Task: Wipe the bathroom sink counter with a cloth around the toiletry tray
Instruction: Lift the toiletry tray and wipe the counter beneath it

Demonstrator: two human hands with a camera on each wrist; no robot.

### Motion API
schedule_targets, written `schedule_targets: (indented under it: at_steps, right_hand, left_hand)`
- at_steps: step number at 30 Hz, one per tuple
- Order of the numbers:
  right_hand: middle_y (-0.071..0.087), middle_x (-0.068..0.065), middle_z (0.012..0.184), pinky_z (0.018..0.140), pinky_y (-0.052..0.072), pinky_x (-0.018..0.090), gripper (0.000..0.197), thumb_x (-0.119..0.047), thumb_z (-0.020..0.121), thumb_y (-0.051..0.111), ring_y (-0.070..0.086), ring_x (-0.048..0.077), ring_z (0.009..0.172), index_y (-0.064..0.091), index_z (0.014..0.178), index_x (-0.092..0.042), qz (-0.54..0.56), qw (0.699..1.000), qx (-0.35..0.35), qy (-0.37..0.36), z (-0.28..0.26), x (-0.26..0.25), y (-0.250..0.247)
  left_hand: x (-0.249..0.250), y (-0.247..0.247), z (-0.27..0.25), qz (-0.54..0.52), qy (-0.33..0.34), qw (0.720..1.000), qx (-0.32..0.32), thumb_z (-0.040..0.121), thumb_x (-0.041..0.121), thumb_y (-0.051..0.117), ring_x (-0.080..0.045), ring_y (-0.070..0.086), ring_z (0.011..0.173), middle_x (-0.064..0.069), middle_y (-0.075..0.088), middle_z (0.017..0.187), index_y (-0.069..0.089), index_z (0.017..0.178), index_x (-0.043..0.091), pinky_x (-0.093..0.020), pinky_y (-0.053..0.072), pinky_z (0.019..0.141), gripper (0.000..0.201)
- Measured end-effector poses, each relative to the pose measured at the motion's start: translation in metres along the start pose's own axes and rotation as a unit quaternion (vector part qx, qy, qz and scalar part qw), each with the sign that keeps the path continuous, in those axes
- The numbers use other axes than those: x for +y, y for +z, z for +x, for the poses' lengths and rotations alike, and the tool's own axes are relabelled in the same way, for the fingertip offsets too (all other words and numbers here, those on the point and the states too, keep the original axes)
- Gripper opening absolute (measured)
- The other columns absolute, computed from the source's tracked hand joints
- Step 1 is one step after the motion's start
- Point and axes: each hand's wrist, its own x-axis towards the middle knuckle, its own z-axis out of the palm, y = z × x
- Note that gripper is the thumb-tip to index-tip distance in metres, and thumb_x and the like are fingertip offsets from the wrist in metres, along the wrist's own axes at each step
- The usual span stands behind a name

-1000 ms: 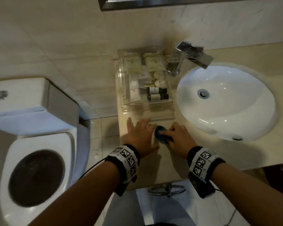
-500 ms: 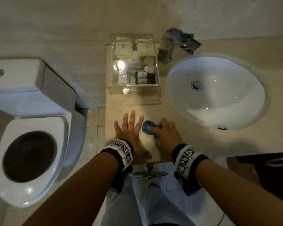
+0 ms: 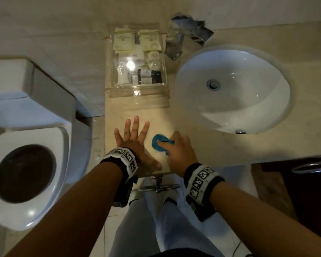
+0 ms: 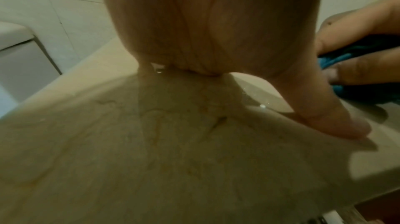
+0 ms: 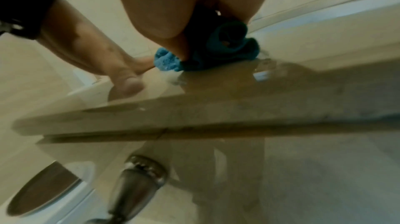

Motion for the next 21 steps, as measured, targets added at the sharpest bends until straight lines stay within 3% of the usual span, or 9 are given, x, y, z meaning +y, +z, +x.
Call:
schedule_targets:
  at_steps: [1,4,8,11,14,19,21]
  right_hand:
    - [0.037,0.008,0.114,0.081,0.035,0.028,0.035,-0.027,0.096,0.044,0.038,0.029,0.103,0.046,0.131,-0.026,-0.016,1.0,-0.003,-0.014,0.0,0.002,-0.001]
    - [0.04,0.011,0.112,0.078,0.038,0.033,0.041,-0.017,0.09,0.053,0.04,0.032,0.101,0.052,0.13,-0.03,-0.041,0.999,0.018,-0.011,0.001,0.027,-0.015]
    - [0.041,0.011,0.107,0.076,0.037,0.025,0.04,-0.007,0.085,0.054,0.047,0.031,0.094,0.058,0.122,-0.021,0.02,0.983,0.118,0.14,-0.002,0.079,-0.035]
    - [0.042,0.016,0.111,0.082,0.046,0.035,0.038,-0.005,0.086,0.05,0.049,0.037,0.091,0.06,0.121,-0.016,-0.003,0.956,0.172,0.239,-0.021,0.108,-0.055]
    - [0.041,0.023,0.119,0.086,0.041,0.043,0.042,-0.001,0.087,0.048,0.047,0.045,0.094,0.058,0.125,-0.016,-0.039,0.937,0.19,0.292,-0.043,0.115,-0.066]
    - [0.04,0.019,0.116,0.072,0.032,0.033,0.042,-0.003,0.089,0.046,0.044,0.038,0.092,0.055,0.127,-0.019,-0.067,0.953,0.142,0.259,-0.054,0.083,-0.036]
    - [0.043,0.018,0.115,0.065,0.038,0.027,0.03,-0.01,0.091,0.048,0.046,0.028,0.086,0.056,0.12,-0.016,-0.005,0.955,0.147,0.258,-0.05,0.061,-0.02]
  left_hand:
    - [0.0,0.0,0.0,0.002,-0.002,1.0,0.002,0.04,0.085,0.067,-0.029,-0.045,0.13,0.0,-0.055,0.136,-0.038,0.137,0.036,-0.063,-0.017,0.107,0.151]
    - [0.001,-0.001,-0.005,-0.005,0.002,1.0,0.007,0.041,0.083,0.068,-0.028,-0.044,0.131,0.0,-0.053,0.138,-0.036,0.138,0.037,-0.062,-0.015,0.109,0.149]
    - [0.001,0.0,-0.006,-0.001,0.007,1.0,0.027,0.04,0.087,0.064,-0.029,-0.039,0.134,-0.001,-0.05,0.142,-0.035,0.139,0.036,-0.063,-0.01,0.11,0.149]
    - [0.0,0.001,-0.006,-0.001,0.011,0.999,0.036,0.038,0.089,0.063,-0.03,-0.035,0.137,-0.003,-0.046,0.144,-0.033,0.141,0.034,-0.064,-0.006,0.111,0.151]
    - [0.001,0.0,-0.006,-0.003,0.014,0.999,0.038,0.039,0.087,0.065,-0.031,-0.033,0.138,-0.004,-0.044,0.146,-0.032,0.142,0.034,-0.064,-0.005,0.111,0.15]
    - [-0.002,0.003,-0.004,-0.014,0.023,0.998,0.058,0.04,0.085,0.067,-0.031,-0.033,0.138,-0.005,-0.042,0.147,-0.028,0.143,0.033,-0.065,-0.006,0.11,0.15]
    - [-0.002,0.006,-0.004,-0.009,0.031,0.997,0.069,0.041,0.085,0.066,-0.031,-0.031,0.139,-0.005,-0.041,0.148,-0.027,0.144,0.032,-0.065,-0.005,0.11,0.149]
